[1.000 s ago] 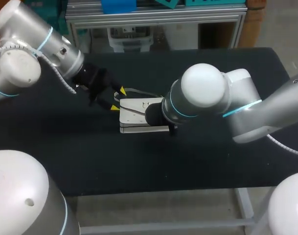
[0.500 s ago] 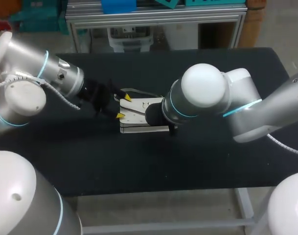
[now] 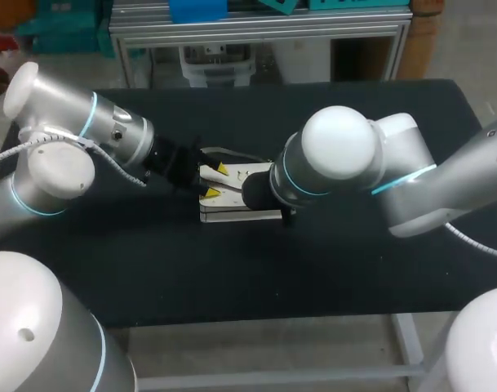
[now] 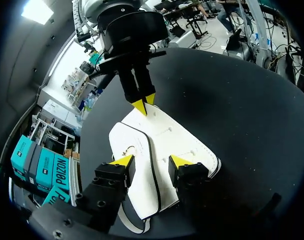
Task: Pick up the bag, open it, inspect its contents, close it, and place it on the opposite side
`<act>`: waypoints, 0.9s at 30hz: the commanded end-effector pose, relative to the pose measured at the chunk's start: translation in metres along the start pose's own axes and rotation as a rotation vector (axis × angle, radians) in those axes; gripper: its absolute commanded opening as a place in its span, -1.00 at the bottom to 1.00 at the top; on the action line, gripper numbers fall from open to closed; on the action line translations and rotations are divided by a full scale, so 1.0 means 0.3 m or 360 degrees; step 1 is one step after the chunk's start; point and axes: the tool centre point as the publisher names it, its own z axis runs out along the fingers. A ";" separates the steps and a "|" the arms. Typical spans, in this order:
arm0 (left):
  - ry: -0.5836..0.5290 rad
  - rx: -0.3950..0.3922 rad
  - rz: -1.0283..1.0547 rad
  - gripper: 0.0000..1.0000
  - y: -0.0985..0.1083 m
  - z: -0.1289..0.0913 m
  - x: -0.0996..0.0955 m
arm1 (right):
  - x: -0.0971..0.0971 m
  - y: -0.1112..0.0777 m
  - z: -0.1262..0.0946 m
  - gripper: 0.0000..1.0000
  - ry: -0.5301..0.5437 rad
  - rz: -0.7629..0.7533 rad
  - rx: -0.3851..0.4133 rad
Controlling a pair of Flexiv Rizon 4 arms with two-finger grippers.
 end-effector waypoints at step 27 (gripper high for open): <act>-0.0104 0.0040 -0.0009 -1.00 0.051 0.008 -0.110 | 0.012 0.001 0.012 -1.00 -0.0009 0.0002 0.0000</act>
